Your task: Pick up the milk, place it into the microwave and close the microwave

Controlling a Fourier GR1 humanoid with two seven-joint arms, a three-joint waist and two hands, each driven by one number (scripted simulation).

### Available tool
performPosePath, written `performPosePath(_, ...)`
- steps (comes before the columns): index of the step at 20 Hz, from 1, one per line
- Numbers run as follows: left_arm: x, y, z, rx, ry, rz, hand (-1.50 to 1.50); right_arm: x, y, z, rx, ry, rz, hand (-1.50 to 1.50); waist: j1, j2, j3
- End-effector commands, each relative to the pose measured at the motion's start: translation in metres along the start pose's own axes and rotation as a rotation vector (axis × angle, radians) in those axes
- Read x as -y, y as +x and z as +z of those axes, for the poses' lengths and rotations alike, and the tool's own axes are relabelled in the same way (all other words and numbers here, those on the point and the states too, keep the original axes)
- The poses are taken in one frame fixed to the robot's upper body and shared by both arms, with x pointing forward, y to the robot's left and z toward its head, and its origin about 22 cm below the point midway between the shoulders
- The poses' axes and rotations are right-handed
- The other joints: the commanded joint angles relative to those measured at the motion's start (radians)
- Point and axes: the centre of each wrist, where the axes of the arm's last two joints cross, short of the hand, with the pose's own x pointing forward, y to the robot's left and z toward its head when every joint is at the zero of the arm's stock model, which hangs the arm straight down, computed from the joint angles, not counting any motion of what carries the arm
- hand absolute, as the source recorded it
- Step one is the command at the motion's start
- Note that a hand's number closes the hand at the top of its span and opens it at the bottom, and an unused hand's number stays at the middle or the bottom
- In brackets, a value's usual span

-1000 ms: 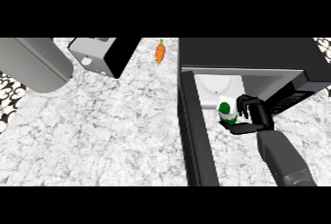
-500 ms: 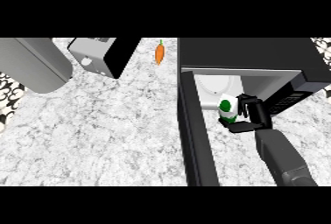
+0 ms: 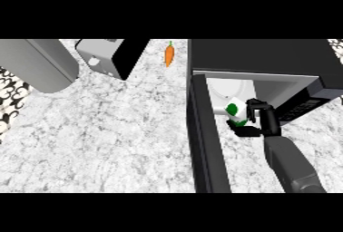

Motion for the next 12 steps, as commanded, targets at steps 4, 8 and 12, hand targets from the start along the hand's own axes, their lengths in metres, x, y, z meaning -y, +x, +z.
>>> performPosePath(4,-0.002,0.004,-0.008,0.031,-0.022,0.014,-1.50,0.037,0.060,-0.093,0.067,-0.104,0.214,1.50,0.082,0.042,0.009)
performPosePath(8,-0.005,0.000,-0.012,0.039,-0.037,0.014,-1.50,0.040,0.056,-0.088,0.069,-0.146,0.209,1.50,0.089,0.050,0.009)
performPosePath(12,-0.006,-0.001,-0.013,0.039,-0.038,0.010,-1.50,0.048,0.049,-0.079,0.065,-0.179,0.249,1.50,0.105,0.052,0.009)
